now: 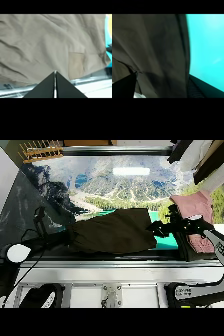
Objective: Fold the clothes and pants, and hang the long-sleeved shirts on hangers.
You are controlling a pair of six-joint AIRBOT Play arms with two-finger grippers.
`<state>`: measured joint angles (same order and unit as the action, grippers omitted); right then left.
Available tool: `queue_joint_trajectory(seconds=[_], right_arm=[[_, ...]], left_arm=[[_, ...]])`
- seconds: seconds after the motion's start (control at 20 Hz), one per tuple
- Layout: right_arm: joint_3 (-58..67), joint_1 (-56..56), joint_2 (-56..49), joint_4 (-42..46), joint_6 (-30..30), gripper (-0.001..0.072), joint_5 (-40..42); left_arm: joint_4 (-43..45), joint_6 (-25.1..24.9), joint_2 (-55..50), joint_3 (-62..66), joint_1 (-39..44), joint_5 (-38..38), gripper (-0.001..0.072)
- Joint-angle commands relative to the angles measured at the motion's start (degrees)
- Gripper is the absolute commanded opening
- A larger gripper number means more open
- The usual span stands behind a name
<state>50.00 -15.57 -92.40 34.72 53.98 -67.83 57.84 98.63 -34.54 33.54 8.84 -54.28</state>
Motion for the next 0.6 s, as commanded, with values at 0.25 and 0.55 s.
queue_joint_trajectory(seconds=[0.25, 0.55], right_arm=[[4.04, 14.05, -2.45, -6.93, -3.72, 0.0345, 1.81], [15.39, 14.8, -1.51, -2.43, 0.59, -0.0001, 2.01]], left_arm=[[-1.11, 4.39, -13.29, -0.33, 19.15, 12.5, 0.0013], [-1.14, 4.98, -16.68, -0.28, 24.15, 13.6, 0.0013]])
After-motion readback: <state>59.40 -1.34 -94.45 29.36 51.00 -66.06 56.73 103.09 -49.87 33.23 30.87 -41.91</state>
